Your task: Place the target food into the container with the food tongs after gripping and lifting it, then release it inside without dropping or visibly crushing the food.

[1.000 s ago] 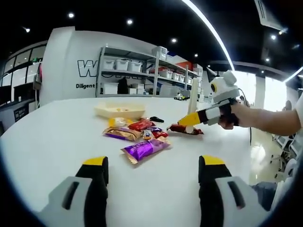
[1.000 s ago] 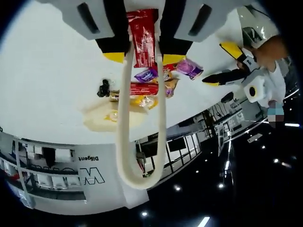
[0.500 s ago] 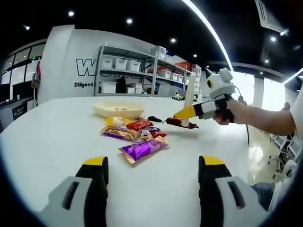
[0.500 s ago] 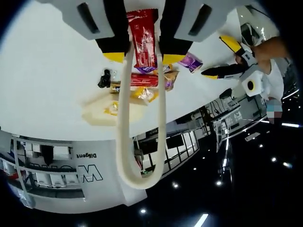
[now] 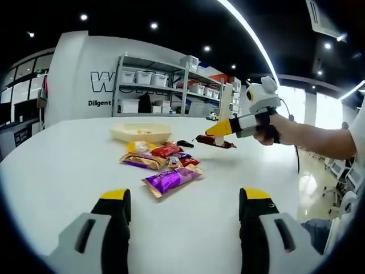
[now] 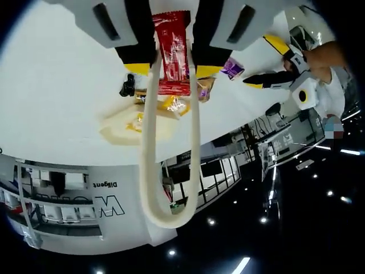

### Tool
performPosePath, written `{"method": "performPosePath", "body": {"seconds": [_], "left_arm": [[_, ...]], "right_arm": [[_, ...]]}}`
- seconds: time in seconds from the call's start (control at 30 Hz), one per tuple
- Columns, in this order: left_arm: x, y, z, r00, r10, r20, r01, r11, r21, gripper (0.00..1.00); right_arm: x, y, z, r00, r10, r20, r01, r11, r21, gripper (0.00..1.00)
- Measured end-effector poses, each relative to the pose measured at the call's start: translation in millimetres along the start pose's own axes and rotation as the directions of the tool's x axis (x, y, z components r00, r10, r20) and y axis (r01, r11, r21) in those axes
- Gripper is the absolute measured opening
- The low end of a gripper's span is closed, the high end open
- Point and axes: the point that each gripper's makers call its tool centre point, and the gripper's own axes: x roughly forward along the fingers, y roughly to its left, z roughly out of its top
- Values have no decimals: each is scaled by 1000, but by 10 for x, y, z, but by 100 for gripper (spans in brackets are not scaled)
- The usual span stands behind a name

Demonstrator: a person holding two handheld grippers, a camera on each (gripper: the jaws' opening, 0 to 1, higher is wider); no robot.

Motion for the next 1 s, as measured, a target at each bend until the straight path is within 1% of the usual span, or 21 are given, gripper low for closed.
{"method": "performPosePath", "body": {"seconds": [0.13,0.3,0.43,0.53,0.6,0.63,0.67,0.77,0.8,0.83,0.87,0.93,1.0], "left_arm": [[-8,-19,-5,1000,5,-4,-5,1000,17,77],[-27,-47,20,1000,1,10,-1,1000,22,76],[-42,-58,30,1000,4,17,-5,999,38,76],[-50,-58,44,1000,4,24,-5,999,34,76],[-56,-64,52,1000,3,29,-4,999,36,76],[-56,-66,51,1000,4,28,-5,999,37,76],[-59,-69,55,1000,5,31,-6,999,48,76],[-68,-69,71,999,5,40,-7,999,45,76],[-70,-69,73,999,5,41,-7,999,45,76],[-76,-76,85,999,3,48,-5,999,44,76],[-77,-77,88,999,3,50,-5,999,45,75],[-78,-86,89,999,1,50,-3,999,48,75],[-80,-97,94,999,-3,53,0,999,50,75]], "right_arm": [[-81,-75,175,1000,-21,17,21,1000,4,18],[-92,-182,375,998,-46,47,45,999,22,18],[-24,-234,554,996,-54,65,50,997,55,18],[30,-222,694,996,-56,73,50,996,80,18],[89,-189,810,996,-52,75,45,995,83,18],[99,-184,830,996,-52,75,45,996,82,18],[158,-162,928,996,-55,75,50,996,68,18],[304,-127,1083,996,-53,67,51,998,46,18],[322,-125,1097,996,-53,65,50,998,45,18],[421,-135,1161,997,-55,57,53,998,39,18],[462,-134,1186,997,-58,54,56,998,39,18],[560,-121,1258,996,-67,56,63,996,59,18],[614,-107,1302,996,-65,60,60,995,79,18]]}}
